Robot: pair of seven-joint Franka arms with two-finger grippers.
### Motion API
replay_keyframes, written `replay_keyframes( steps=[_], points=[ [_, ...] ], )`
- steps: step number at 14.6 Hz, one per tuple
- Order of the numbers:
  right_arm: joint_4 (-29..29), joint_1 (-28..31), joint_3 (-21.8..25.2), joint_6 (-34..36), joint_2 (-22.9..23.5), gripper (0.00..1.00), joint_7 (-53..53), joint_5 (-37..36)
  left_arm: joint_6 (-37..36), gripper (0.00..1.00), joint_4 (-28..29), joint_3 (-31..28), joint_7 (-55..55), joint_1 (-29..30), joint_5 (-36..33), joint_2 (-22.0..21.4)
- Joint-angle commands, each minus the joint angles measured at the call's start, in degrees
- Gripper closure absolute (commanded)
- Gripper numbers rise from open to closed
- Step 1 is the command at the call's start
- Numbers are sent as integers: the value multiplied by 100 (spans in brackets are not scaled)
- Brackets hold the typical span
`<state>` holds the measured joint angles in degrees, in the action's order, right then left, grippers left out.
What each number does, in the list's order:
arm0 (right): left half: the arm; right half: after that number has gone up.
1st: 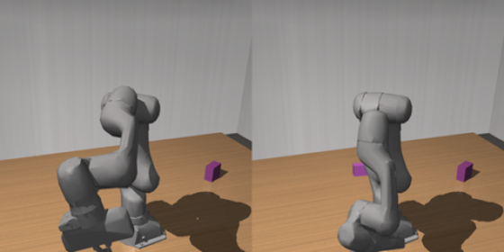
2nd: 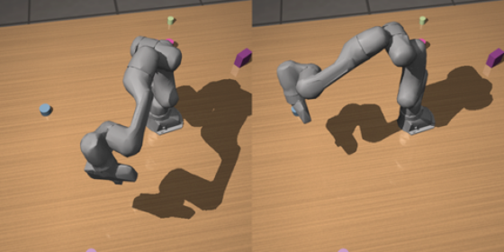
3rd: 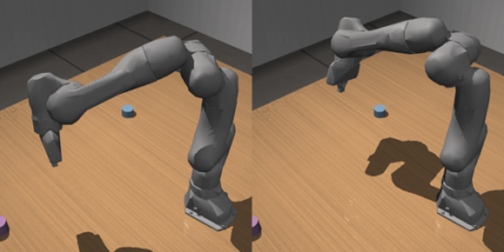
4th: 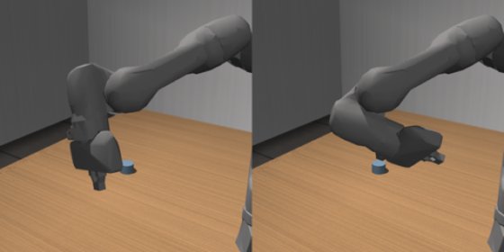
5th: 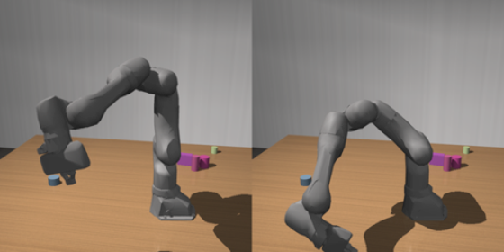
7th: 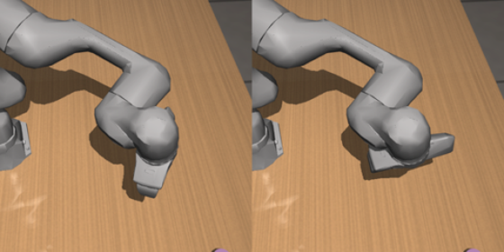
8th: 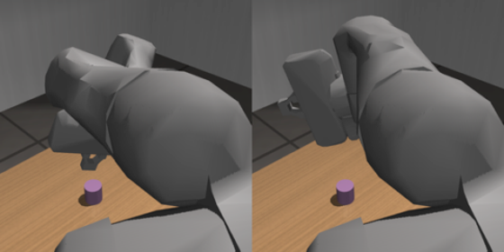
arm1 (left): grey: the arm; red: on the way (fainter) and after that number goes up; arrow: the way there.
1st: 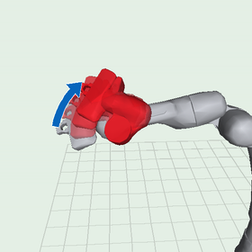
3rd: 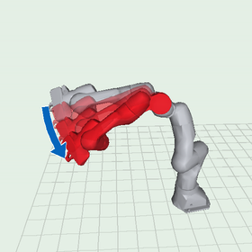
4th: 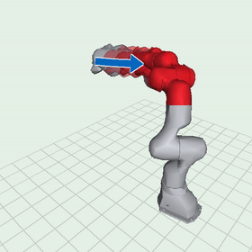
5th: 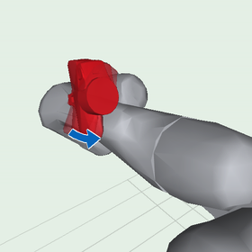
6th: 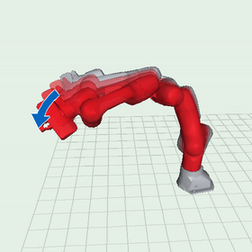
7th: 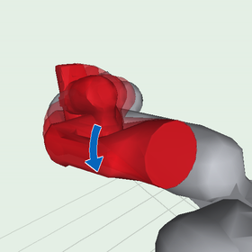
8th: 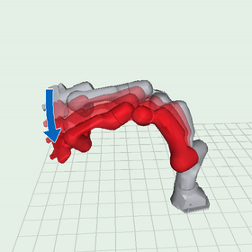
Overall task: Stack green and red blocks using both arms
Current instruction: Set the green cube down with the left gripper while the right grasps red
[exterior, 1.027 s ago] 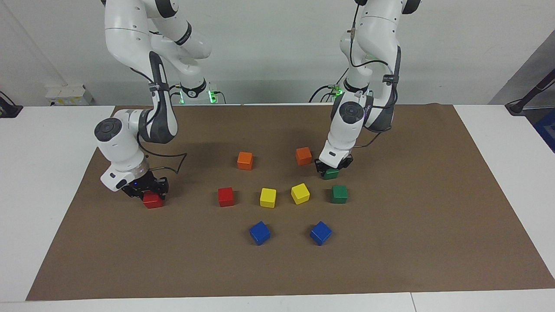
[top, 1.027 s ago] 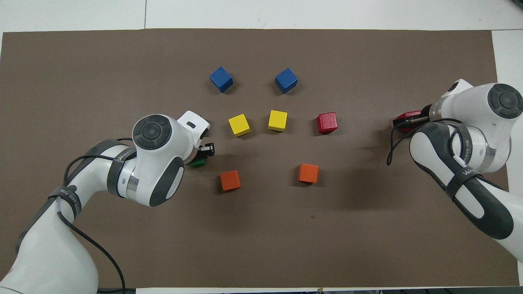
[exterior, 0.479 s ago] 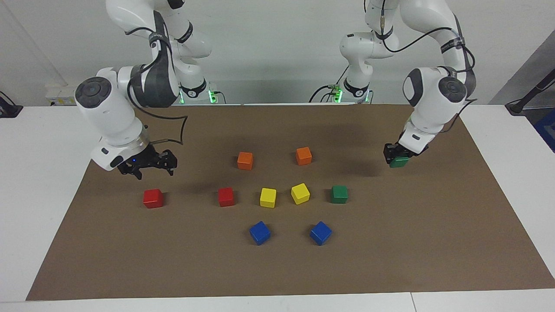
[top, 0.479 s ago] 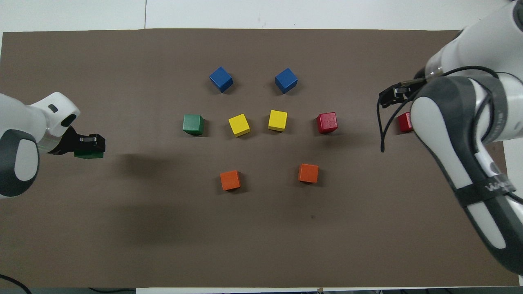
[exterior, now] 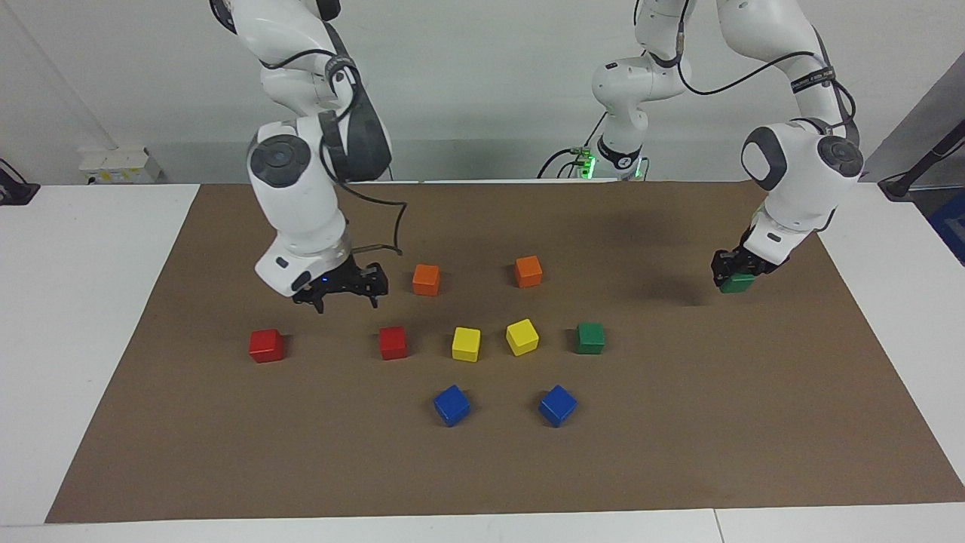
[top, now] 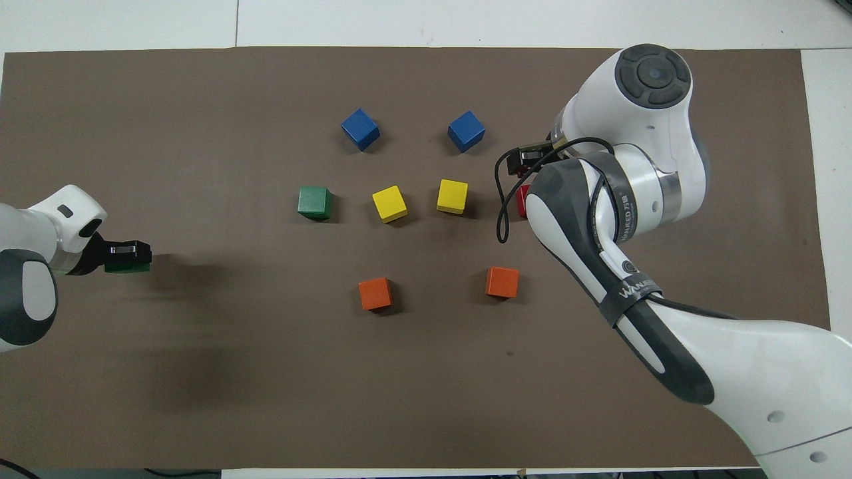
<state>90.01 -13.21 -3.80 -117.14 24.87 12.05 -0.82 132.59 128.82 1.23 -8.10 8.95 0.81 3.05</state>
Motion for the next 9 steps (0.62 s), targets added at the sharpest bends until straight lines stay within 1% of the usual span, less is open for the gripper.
replay_keyframes(
  steps=[1, 3, 5, 7, 9],
  points=[
    [-168, -15, 11, -151, 228, 0, 201, 12, 599, 100, 449, 62, -8, 151, 104, -59],
    [-168, -41, 11, -352, 351, 0, 455, 3, 899, 100, 626, 62, 167, 151, 104, -41],
    [-107, -50, 11, -510, 422, 0, 579, 12, 970, 100, 626, 62, 239, 151, 104, 3],
    [77, -59, 11, -616, 422, 0, 632, 21, 979, 100, 626, 62, 247, 151, 104, 11],
    [376, -103, 11, -862, 388, 0, 659, -5, 1014, 100, 609, 62, 309, 151, 104, 55]
  ],
)
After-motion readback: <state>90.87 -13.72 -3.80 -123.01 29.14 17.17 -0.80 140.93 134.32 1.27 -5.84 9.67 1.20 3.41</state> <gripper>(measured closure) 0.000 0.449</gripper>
